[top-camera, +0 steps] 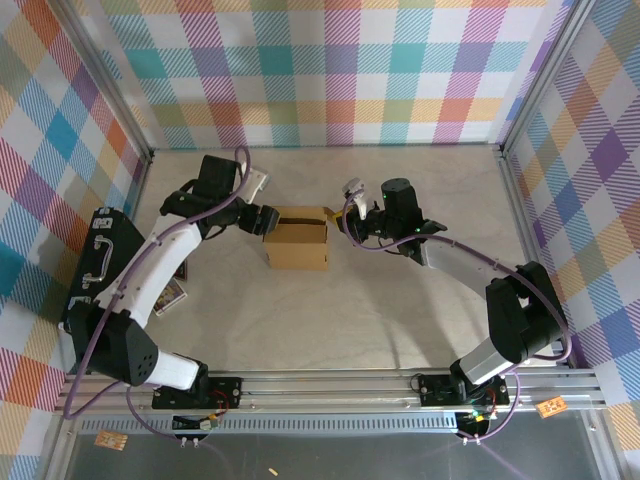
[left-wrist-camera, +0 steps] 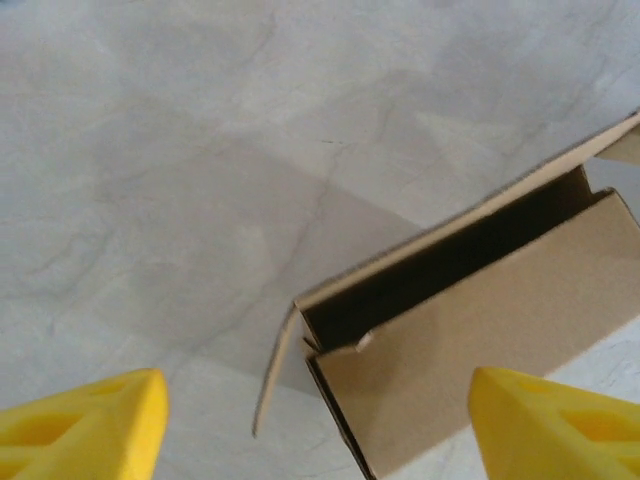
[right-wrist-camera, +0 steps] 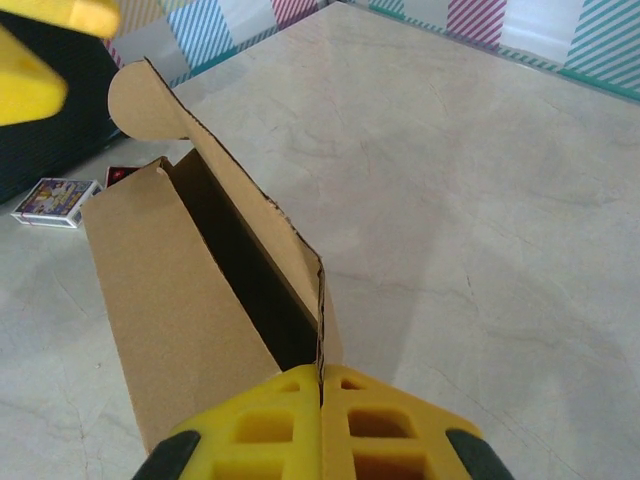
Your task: Fold the paper box
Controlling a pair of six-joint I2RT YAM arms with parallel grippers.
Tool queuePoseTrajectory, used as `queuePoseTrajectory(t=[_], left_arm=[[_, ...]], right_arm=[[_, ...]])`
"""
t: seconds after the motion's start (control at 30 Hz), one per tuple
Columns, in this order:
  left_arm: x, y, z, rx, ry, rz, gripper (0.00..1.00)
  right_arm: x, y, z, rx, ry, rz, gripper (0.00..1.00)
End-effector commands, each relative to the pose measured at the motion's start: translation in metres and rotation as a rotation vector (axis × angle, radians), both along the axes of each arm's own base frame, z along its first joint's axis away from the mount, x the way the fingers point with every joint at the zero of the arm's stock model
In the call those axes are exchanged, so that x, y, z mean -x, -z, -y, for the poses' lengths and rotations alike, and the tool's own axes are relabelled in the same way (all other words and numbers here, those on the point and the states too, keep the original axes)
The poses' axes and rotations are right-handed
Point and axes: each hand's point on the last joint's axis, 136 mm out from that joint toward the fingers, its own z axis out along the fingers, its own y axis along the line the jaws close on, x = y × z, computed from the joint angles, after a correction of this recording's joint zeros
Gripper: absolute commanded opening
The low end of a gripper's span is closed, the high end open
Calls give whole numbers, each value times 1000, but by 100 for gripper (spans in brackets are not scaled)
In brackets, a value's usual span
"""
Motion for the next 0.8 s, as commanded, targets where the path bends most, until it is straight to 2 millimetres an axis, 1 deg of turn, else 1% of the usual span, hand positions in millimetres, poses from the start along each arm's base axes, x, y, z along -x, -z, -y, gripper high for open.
queuePoseTrajectory(t=[0.0,0.07,0.1,0.13,0.2,0.27,0.37,0.43,0.53,0.67,0.7,0.77], left_arm=[[-4,9,1,-19,75,-34,72],[-4,13,7,8,113,-61,63],[-4,15,9,14,119,-75,56],[-5,17,9,14,120,-83,51],[-8,18,7,4,108,-84,47],[-10,18,5,3,94,-80,37],[-9,15,6,21,86,-75,26],[-10,14,6,32,76,-70,14],[-12,14,4,42,36,-68,1],[-13,11,4,73,-18,-61,0],[-13,10,4,80,-33,-57,0],[-10,8,6,100,-49,-46,0]], right_arm=[[5,-1,-5,-7,-35,-29,1],[5,-2,-6,-8,-39,-31,1],[6,-2,-5,5,-51,-8,1],[6,-2,-5,6,-54,-7,1],[6,-3,-5,5,-56,-3,1],[7,-3,-6,5,-58,-6,1],[7,-1,-6,8,-61,-8,1],[7,-2,-7,8,-62,-10,1],[9,-1,-11,12,-63,-14,1],[9,-1,-18,25,-49,-21,4],[9,0,-21,27,-32,-43,5],[8,2,-25,39,-2,-74,6]])
